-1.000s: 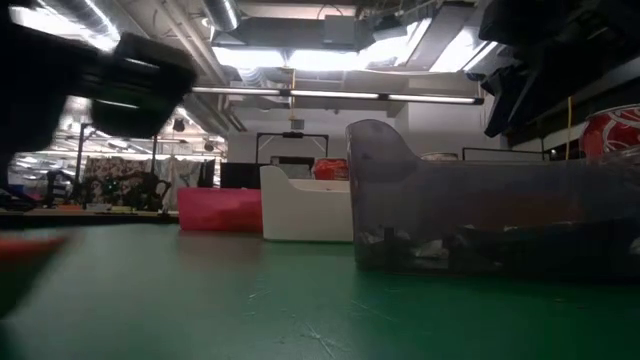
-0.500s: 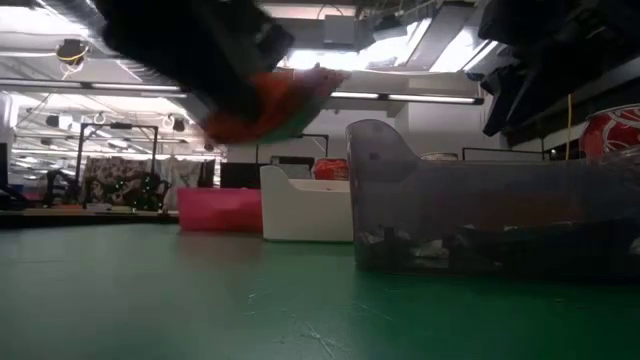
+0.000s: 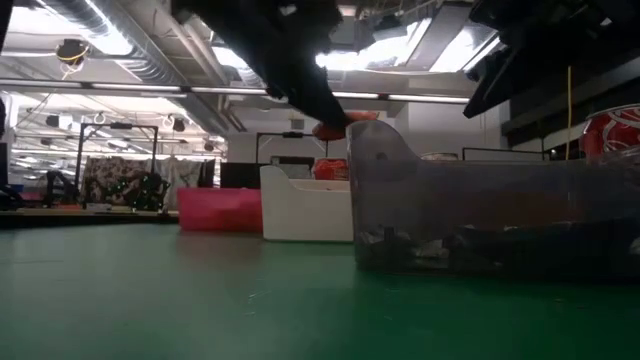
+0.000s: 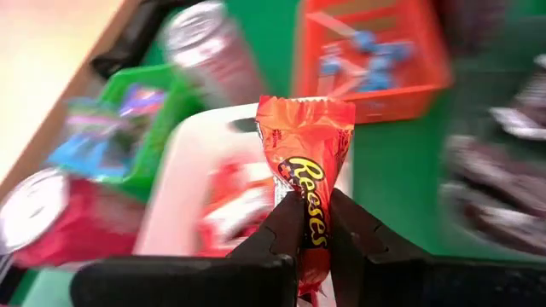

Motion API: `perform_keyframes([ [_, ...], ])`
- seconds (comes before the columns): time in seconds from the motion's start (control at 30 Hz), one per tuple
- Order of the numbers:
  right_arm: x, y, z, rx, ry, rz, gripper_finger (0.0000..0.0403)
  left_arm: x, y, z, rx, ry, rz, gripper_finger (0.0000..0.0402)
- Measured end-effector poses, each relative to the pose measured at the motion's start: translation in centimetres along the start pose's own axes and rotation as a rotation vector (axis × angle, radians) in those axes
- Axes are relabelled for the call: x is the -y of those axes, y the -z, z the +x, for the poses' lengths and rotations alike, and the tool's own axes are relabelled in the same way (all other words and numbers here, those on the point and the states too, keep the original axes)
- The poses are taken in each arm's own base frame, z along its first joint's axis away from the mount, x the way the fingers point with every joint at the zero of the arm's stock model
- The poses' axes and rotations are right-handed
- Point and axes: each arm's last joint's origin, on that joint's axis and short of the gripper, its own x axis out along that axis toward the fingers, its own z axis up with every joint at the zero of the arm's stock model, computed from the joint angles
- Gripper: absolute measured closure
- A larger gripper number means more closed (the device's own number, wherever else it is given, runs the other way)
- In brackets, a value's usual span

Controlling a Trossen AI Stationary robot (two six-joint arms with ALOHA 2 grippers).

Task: Sort candy
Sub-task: Put the orange candy into the white bin, then return to Home Position

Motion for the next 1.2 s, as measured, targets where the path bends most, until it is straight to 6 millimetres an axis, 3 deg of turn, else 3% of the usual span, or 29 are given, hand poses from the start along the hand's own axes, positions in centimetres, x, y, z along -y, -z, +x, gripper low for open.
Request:
perform_keyframes([
  [0.17,0.0,-0.1,0.0,0.011,-0.001,0.002,0.0185,-3.2,0.2,1.3,-0.026,-0.076,-0.064,0.0379],
  [0.33,0.0,-0.3,0.0,0.034,-0.004,0.005,0.0185,-4.8,0.4,1.8,-0.037,-0.111,-0.118,0.0379],
  [0.53,-0.1,-0.6,0.0,0.066,-0.007,0.009,0.0185,-5.3,0.5,2.0,-0.041,-0.121,-0.129,0.0371],
  [0.9,-0.2,-2.0,-0.2,0.206,-0.024,0.024,0.0185,-5.3,-0.1,2.0,0.014,-0.123,-0.149,0.0293],
  [1.07,-0.2,-2.6,-0.6,0.231,-0.027,0.028,0.0185,-5.7,-1.0,0.7,0.059,-0.101,-0.163,0.029],
  [1.2,-0.3,-4.1,-1.7,0.282,-0.031,0.034,0.0185,-6.6,-2.2,-2.2,0.119,-0.028,-0.124,0.0289],
])
